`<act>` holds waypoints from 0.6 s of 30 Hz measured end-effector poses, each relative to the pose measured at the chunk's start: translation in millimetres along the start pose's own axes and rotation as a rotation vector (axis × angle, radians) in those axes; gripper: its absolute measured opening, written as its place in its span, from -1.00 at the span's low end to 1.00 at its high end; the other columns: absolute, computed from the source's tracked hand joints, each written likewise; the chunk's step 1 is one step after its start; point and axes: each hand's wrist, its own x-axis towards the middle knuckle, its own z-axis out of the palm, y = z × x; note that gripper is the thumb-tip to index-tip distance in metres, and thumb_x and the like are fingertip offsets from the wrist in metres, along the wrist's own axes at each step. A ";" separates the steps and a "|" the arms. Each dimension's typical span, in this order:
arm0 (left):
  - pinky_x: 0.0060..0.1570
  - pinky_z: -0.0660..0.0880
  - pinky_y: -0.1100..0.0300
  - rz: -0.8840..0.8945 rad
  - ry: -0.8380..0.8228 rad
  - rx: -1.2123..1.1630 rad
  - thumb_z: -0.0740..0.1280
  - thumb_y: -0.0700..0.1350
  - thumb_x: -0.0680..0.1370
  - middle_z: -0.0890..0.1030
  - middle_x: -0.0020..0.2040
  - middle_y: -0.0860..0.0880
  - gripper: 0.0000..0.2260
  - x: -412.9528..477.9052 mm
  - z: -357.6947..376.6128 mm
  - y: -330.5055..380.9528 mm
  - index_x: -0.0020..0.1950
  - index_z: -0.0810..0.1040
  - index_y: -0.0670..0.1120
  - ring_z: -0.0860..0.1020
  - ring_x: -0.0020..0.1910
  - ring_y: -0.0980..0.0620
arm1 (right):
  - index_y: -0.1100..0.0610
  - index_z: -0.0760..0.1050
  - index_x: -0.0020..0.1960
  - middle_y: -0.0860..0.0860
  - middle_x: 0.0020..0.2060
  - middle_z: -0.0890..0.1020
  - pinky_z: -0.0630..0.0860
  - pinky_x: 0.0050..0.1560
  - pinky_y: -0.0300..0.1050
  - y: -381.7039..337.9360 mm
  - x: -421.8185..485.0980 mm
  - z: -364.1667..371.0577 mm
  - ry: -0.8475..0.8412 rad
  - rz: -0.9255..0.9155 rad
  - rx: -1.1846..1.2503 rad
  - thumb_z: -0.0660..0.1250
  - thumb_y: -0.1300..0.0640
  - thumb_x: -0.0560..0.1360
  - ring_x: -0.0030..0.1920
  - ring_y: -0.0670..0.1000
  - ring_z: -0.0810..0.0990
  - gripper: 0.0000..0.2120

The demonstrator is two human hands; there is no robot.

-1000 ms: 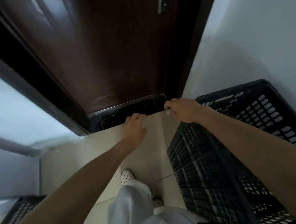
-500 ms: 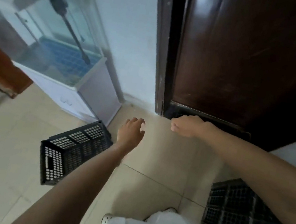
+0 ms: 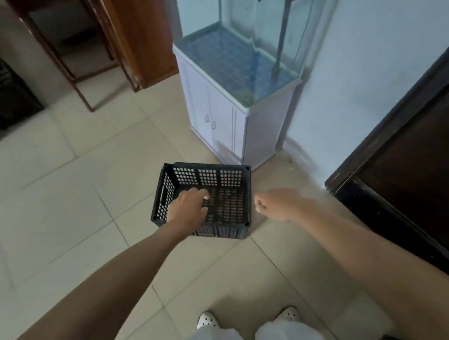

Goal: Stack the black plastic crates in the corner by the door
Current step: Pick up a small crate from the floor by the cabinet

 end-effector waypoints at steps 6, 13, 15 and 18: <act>0.05 0.47 -0.01 -0.101 -0.027 -0.009 0.26 -0.14 0.55 0.55 0.22 -0.04 -0.70 31.6 -18.3 -78.6 0.28 0.51 0.00 0.49 0.22 -0.11 | 0.13 0.46 0.09 0.05 -0.12 0.55 0.37 -0.16 -0.08 -50.2 66.5 2.9 -0.078 -0.029 0.005 0.07 0.04 0.62 -0.19 0.08 0.49 -0.75; 0.08 0.45 -0.05 -0.011 -0.058 0.029 0.25 -0.13 0.54 0.54 0.25 -0.07 -0.68 126.5 -44.9 -115.0 0.30 0.49 -0.02 0.48 0.24 -0.13 | 0.13 0.46 0.08 0.03 -0.20 0.54 0.34 -0.31 -0.11 -48.1 138.2 -9.3 -0.027 0.040 0.120 0.06 0.09 0.62 -0.24 0.06 0.51 -0.77; 0.11 0.44 -0.05 0.002 -0.086 0.030 0.26 -0.12 0.54 0.53 0.26 -0.07 -0.67 153.2 -55.5 -120.2 0.31 0.49 -0.01 0.48 0.25 -0.13 | 0.11 0.46 0.02 -0.03 -0.30 0.49 0.33 -0.35 -0.13 -42.7 158.8 -19.8 -0.013 0.097 0.186 0.05 0.10 0.62 -0.29 0.03 0.50 -0.78; 0.13 0.43 -0.03 0.071 -0.129 0.074 0.26 -0.10 0.55 0.53 0.26 -0.07 -0.66 193.0 -72.7 -131.8 0.33 0.47 0.00 0.46 0.26 -0.12 | 0.09 0.42 -0.07 -0.03 -0.33 0.47 0.32 -0.39 -0.15 -38.5 189.9 -39.7 -0.018 0.162 0.210 0.05 0.11 0.62 -0.36 -0.02 0.45 -0.80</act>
